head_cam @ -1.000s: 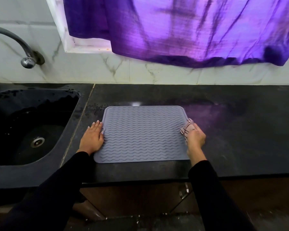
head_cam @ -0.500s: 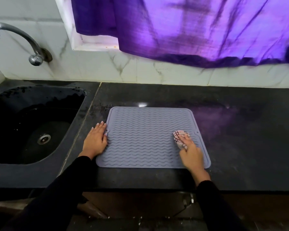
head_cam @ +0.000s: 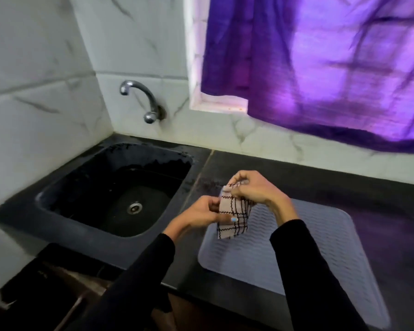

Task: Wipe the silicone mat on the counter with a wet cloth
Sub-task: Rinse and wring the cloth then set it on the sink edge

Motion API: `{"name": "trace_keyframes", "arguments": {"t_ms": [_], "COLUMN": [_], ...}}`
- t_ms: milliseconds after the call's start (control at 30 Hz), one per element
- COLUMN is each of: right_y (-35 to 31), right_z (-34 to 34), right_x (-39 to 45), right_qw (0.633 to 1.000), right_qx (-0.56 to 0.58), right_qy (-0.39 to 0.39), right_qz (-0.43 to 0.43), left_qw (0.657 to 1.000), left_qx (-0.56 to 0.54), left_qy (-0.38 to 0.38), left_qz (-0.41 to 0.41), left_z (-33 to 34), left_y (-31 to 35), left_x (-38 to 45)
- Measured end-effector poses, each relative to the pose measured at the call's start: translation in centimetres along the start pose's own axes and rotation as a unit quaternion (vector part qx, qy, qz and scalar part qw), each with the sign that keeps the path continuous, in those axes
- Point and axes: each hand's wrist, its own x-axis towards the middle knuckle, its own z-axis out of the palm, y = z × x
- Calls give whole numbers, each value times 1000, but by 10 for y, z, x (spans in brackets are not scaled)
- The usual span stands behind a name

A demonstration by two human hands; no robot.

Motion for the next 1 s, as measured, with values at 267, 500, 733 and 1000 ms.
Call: {"name": "trace_keyframes", "arguments": {"t_ms": [267, 500, 733, 1000], "right_y": [-59, -105, -156, -194], "right_z": [132, 241, 316, 354], "right_x": [87, 200, 330, 488], "right_qw": [981, 945, 955, 963], "right_qx": [171, 206, 262, 238], "right_qy": [-78, -234, -101, 102], "right_qz": [48, 101, 96, 69], "left_qw": [941, 884, 869, 875], "left_qx": [-168, -238, -287, -198], "left_qy": [292, 399, 393, 440], "left_qz": [41, -47, -93, -30], "left_z": [-117, -257, -414, -538], "left_y": [-56, -103, -134, -168], "left_x": [-32, -28, 29, 147]}}
